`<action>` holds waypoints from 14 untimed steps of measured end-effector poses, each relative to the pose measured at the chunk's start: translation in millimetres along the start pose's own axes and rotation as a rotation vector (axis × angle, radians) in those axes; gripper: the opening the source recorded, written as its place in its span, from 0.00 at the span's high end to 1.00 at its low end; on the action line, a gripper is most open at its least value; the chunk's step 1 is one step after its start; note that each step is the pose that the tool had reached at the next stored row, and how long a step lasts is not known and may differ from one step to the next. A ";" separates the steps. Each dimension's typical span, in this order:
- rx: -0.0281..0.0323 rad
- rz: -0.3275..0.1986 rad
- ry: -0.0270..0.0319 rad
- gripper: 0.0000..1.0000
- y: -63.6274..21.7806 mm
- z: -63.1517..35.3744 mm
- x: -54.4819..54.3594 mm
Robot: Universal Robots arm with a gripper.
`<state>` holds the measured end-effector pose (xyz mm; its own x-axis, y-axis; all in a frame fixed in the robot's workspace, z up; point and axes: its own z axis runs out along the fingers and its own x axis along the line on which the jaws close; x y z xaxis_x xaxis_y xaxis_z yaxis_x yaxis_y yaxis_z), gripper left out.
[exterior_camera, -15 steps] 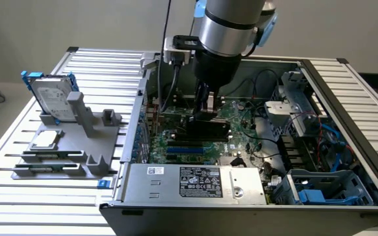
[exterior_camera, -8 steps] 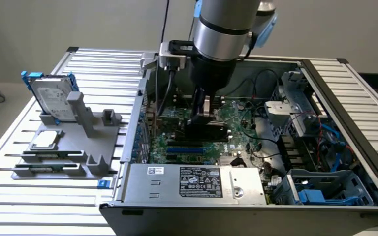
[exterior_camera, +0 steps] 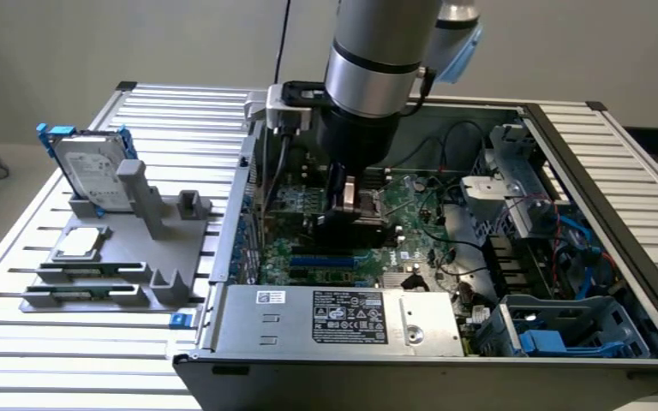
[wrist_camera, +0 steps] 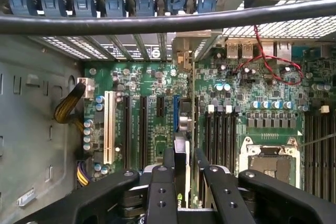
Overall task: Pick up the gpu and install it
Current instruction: 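Insert the gpu into the slot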
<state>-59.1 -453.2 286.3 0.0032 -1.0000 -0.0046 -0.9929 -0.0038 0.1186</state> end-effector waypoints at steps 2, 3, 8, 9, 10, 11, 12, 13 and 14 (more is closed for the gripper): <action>0.0002 0.000 -0.0001 0.74 -0.1 0.5 1.3; 0.0003 0.000 -0.0002 0.74 -0.1 0.7 1.4; 0.0002 0.000 0.0000 0.74 -0.5 1.2 1.4; 0.0002 0.000 0.0000 0.74 -0.9 1.3 1.5; 0.0002 0.000 -0.0001 0.74 -1.5 1.3 1.4; 0.0003 0.000 -0.0002 0.74 -2.3 1.4 1.5; 0.0002 0.000 -0.0002 0.74 -3.2 1.4 1.5; 0.0003 0.000 -0.0002 0.74 -4.0 1.5 1.5; 0.0002 0.000 -0.0002 0.74 -4.9 1.4 1.5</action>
<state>-54.5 -454.6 284.3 0.0033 -1.0000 -0.0048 -0.9930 -0.0039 0.1183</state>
